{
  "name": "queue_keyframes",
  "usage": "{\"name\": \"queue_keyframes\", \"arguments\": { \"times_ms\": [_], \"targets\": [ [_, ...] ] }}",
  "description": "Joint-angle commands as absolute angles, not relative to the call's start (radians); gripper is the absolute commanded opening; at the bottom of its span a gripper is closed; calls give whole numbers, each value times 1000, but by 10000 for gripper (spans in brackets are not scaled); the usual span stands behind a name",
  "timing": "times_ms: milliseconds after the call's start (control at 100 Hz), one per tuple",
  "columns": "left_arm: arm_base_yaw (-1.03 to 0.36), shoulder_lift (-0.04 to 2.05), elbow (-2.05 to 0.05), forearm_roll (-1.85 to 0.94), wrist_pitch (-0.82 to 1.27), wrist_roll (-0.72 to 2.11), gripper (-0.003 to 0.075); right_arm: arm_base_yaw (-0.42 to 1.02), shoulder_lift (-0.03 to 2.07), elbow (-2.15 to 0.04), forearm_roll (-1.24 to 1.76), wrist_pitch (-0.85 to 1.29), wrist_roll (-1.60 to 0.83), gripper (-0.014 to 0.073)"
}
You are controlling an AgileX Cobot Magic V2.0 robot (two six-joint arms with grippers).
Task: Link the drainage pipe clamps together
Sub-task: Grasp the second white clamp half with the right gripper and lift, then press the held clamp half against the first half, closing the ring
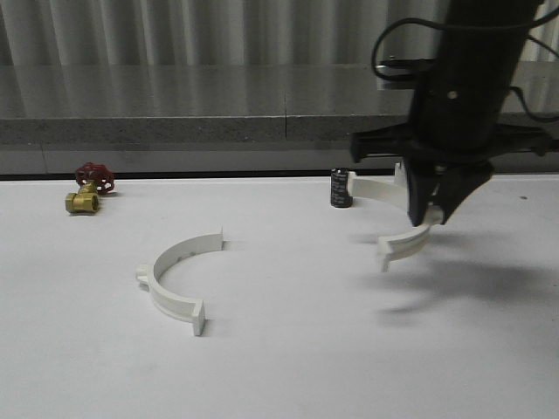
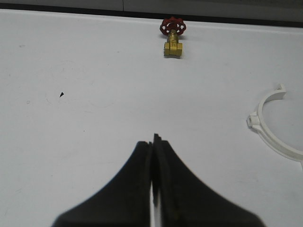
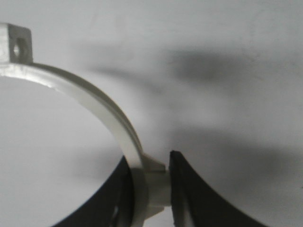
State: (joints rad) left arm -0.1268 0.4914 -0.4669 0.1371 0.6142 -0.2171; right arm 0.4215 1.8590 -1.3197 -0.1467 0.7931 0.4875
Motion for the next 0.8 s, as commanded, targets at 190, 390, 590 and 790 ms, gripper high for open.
{"name": "queue_keyframes", "arguments": {
  "times_ms": [190, 390, 590, 790],
  "targets": [
    [-125, 493, -494, 139, 547, -216, -21, 592, 1880, -1352, -232, 648, 751, -14],
    [-125, 493, -494, 139, 547, -216, -21, 643, 1970, -1417, -232, 659, 792, -14],
    [-125, 493, -494, 139, 547, -216, -21, 683, 2029, -1505, -232, 692, 815, -14],
    [-125, 493, -494, 139, 547, -216, -21, 696, 2065, -1549, -232, 705, 826, -14]
  ]
}}
